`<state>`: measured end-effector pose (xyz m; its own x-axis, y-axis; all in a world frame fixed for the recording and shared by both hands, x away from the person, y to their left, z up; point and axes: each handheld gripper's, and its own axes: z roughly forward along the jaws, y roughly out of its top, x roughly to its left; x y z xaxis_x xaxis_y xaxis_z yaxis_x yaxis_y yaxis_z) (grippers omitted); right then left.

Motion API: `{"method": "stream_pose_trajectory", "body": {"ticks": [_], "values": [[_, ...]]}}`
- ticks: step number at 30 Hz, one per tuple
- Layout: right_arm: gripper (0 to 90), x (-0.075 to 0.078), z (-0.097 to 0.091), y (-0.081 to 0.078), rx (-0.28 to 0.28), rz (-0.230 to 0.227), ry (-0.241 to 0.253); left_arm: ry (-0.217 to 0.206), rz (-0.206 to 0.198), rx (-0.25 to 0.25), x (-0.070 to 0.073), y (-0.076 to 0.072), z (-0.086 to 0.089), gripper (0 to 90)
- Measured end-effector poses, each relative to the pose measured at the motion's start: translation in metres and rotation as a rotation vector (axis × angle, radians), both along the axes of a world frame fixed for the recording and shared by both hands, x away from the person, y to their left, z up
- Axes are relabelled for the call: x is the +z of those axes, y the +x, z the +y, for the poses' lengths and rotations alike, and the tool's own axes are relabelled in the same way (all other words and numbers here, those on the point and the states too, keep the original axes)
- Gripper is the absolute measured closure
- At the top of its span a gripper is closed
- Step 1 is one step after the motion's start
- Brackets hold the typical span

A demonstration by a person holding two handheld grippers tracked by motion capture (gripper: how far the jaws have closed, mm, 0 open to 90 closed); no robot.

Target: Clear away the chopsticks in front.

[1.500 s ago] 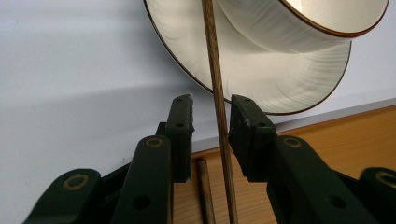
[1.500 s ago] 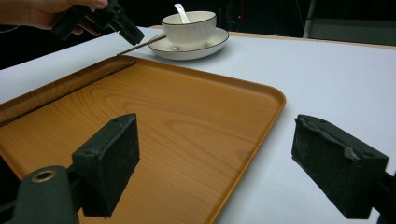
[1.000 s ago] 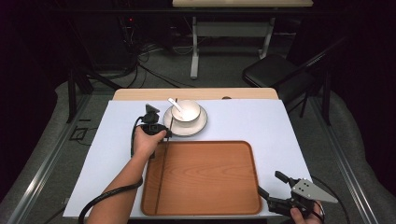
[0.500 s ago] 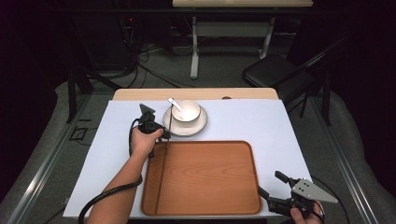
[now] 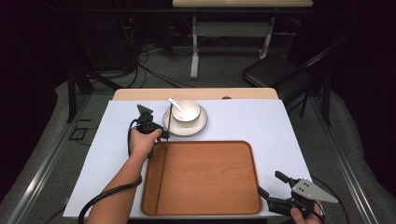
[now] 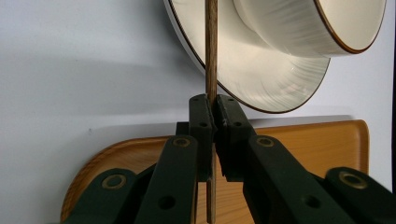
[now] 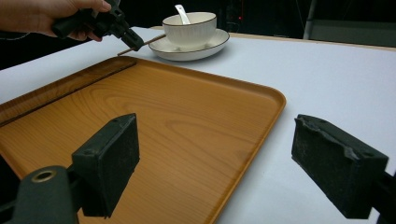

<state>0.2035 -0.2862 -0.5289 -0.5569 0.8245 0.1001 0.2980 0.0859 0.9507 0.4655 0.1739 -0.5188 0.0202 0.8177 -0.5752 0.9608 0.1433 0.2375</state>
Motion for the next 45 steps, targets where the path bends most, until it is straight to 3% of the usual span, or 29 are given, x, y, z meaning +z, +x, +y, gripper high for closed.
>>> {"method": "stream_pose_trajectory", "body": {"ticks": [15,23,35,45], "values": [[14.7,0.0,0.0,0.0,-0.001,0.001,0.0,-0.017,-0.056,0.016,0.016,-0.011,0.015,85.6],[14.7,0.0,0.0,0.0,-0.002,0.001,0.001,-0.027,-0.083,0.025,0.028,-0.031,0.025,85.5],[14.7,0.0,0.0,0.0,-0.004,-0.001,-0.002,-0.04,-0.097,-0.02,0.04,-0.082,0.043,85.5],[14.7,0.0,0.001,0.001,-0.002,-0.003,-0.002,-0.058,-0.08,-0.045,0.038,-0.131,0.059,85.5]]}}
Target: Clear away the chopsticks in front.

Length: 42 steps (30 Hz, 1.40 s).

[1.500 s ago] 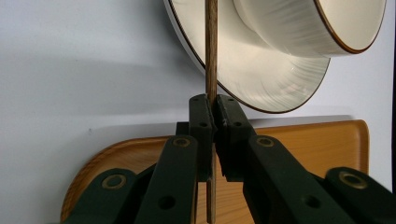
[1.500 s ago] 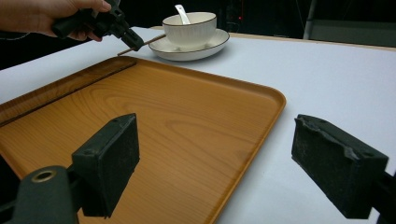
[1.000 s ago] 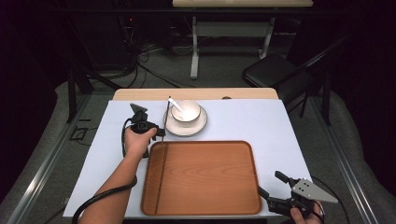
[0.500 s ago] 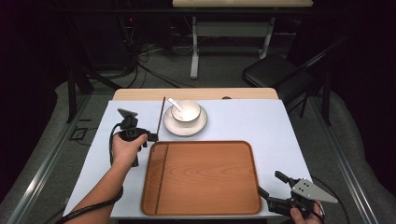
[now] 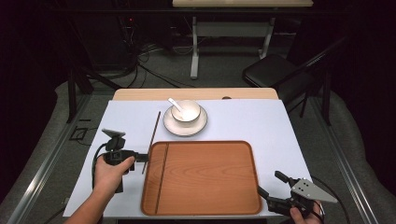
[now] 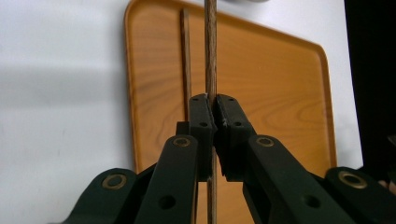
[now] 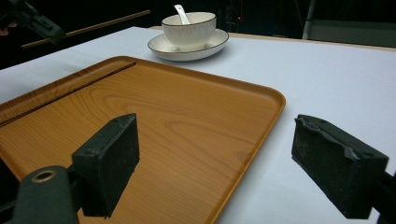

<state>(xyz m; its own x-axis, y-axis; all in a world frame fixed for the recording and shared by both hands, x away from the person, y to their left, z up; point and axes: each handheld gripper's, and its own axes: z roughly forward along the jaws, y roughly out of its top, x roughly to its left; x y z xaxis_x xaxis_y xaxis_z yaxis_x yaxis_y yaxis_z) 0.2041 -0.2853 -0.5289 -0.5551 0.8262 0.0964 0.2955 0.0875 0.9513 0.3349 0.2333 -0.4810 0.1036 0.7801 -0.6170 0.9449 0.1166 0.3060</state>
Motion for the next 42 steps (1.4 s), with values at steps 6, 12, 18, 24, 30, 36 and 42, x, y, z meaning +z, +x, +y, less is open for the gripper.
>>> {"method": "stream_pose_trajectory", "body": {"ticks": [6,12,18,24,30,36,42], "values": [[14.7,0.0,0.0,0.001,0.001,0.004,0.006,-0.023,0.008,-0.002,-0.005,-0.026,0.006,85.5],[14.7,0.0,0.001,0.001,0.001,0.004,0.006,-0.028,0.043,-0.015,-0.015,-0.051,0.007,85.5],[14.7,0.0,0.001,0.001,0.001,0.004,0.005,-0.028,0.074,-0.03,-0.027,-0.066,0.006,85.5],[14.7,0.0,0.001,0.002,0.0,0.005,0.006,0.002,0.097,-0.04,-0.04,-0.073,0.0,85.5],[14.7,0.0,0.0,0.002,-0.001,0.007,0.009,0.001,0.123,-0.034,-0.051,-0.07,-0.004,85.5],[14.8,0.0,0.0,0.001,-0.002,0.01,0.012,0.017,0.133,-0.04,-0.057,-0.07,-0.009,85.4],[14.7,0.0,0.0,0.001,0.0,0.005,0.011,0.026,0.147,-0.042,-0.063,-0.068,-0.012,85.3]]}}
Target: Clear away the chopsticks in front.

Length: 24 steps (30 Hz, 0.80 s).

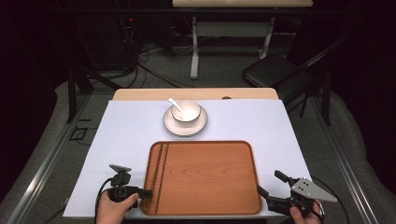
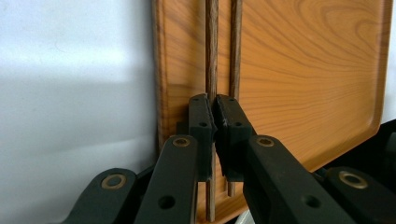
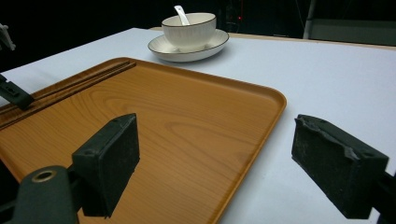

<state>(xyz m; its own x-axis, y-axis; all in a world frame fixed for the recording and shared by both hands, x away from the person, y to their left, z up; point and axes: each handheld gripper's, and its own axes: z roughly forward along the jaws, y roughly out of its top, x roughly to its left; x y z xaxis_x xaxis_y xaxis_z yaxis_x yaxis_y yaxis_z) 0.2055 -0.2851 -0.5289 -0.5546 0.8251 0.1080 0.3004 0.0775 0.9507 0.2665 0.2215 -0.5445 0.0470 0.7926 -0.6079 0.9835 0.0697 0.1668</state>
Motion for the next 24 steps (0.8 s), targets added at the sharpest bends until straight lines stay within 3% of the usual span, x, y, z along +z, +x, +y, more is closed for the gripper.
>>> {"method": "stream_pose_trajectory", "body": {"ticks": [6,7,17,20,23,24], "values": [[14.7,0.0,0.0,0.0,-0.001,0.0,-0.001,0.028,-0.008,-0.007,0.0,0.0,-0.003,85.1],[14.7,0.0,0.0,0.0,-0.001,0.0,-0.001,0.051,-0.017,-0.015,0.001,0.0,-0.005,85.0],[14.7,0.0,0.0,0.0,0.0,-0.002,-0.001,0.044,-0.022,-0.012,0.002,0.0,-0.005,79.6],[14.7,0.0,0.0,0.0,0.001,-0.002,-0.001,0.04,-0.035,-0.021,0.006,0.0,-0.004,74.9],[14.7,0.0,0.0,0.0,0.001,-0.004,-0.003,0.033,-0.099,-0.015,0.014,0.0,-0.003,69.8],[14.7,0.0,0.0,0.0,0.001,-0.004,-0.003,0.033,-0.099,-0.015,0.014,0.0,-0.003,68.1]]}}
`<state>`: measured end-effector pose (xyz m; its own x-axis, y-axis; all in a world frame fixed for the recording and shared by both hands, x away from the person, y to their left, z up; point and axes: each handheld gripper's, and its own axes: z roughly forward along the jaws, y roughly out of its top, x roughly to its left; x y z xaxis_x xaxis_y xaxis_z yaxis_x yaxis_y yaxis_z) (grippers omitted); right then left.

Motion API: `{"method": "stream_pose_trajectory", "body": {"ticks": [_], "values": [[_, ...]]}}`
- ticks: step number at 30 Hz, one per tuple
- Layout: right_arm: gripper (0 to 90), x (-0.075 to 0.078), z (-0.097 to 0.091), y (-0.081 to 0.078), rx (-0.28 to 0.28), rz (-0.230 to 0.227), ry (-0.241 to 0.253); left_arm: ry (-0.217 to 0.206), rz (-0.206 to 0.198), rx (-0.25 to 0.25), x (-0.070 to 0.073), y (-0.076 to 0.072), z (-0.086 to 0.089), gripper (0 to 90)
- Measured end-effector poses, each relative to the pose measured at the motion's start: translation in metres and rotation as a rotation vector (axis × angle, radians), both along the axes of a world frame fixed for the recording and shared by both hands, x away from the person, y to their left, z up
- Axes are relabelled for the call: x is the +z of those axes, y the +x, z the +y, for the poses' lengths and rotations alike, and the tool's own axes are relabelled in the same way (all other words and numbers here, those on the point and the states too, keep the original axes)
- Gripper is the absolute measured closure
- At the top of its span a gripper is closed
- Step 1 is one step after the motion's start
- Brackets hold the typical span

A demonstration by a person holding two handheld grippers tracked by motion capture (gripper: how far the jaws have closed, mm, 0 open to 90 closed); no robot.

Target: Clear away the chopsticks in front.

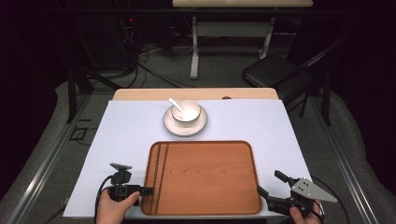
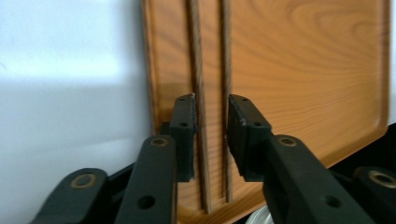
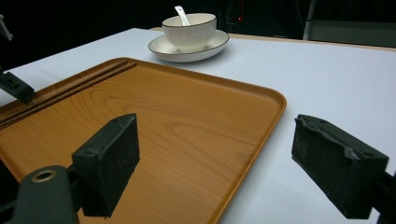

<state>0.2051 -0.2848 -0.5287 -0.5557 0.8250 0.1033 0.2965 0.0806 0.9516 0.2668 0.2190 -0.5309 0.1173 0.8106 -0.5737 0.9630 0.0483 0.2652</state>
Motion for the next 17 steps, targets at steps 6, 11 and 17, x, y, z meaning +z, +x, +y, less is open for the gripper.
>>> {"method": "stream_pose_trajectory", "body": {"ticks": [6,11,17], "values": [[14.7,0.0,0.0,0.0,0.0,0.0,0.0,0.096,-0.186,0.001,0.011,0.001,0.004,58.7],[14.7,0.0,0.0,0.0,0.0,0.002,0.0,0.138,-0.307,-0.003,0.015,0.004,0.011,51.9],[14.7,0.0,0.0,0.001,-0.002,0.006,0.002,0.195,-0.426,0.032,0.009,0.008,0.023,42.0]]}}
